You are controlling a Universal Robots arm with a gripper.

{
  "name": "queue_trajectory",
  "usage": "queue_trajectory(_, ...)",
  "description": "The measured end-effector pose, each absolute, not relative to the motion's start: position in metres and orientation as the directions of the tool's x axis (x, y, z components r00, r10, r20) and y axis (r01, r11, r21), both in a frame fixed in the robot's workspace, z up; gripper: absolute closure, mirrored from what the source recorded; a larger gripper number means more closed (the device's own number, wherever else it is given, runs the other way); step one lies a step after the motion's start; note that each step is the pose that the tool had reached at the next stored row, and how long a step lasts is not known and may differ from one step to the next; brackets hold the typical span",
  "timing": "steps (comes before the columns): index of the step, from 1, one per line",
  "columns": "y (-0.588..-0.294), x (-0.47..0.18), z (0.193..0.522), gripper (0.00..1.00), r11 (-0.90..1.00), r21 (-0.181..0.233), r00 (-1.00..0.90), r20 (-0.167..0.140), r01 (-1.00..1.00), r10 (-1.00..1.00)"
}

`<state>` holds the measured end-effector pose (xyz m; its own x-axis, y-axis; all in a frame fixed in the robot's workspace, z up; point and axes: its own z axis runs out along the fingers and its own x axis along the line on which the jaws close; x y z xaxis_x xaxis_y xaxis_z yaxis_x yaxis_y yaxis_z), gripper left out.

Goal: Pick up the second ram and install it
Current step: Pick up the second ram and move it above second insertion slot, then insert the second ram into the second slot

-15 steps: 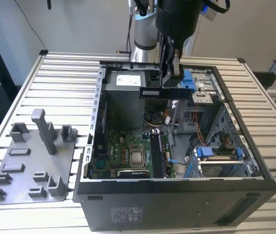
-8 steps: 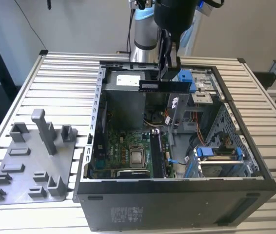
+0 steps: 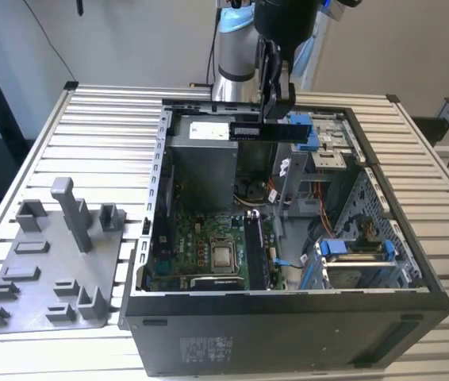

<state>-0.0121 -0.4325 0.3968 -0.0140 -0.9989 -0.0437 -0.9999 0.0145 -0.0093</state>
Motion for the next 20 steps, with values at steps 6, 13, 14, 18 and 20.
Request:
queue_trajectory(6, -0.432, -0.012, 0.3968, 0.86, 0.014, -0.009, -0.014, -0.044, -1.0, -0.999)
queue_trajectory(13, -0.4318, -0.0121, 0.3968, 0.86, 0.014, -0.009, -0.014, -0.044, -1.0, -0.999)
queue_trajectory(14, -0.4318, -0.012, 0.3968, 0.86, 0.015, -0.009, -0.015, -0.044, -1.0, -0.999)
queue_trajectory(18, -0.4318, -0.012, 0.3968, 0.86, 0.045, -0.009, -0.044, -0.044, -0.999, -0.998)
queue_trajectory(20, -0.4318, -0.012, 0.3968, 0.86, 0.062, -0.009, -0.062, -0.044, -0.998, -0.997)
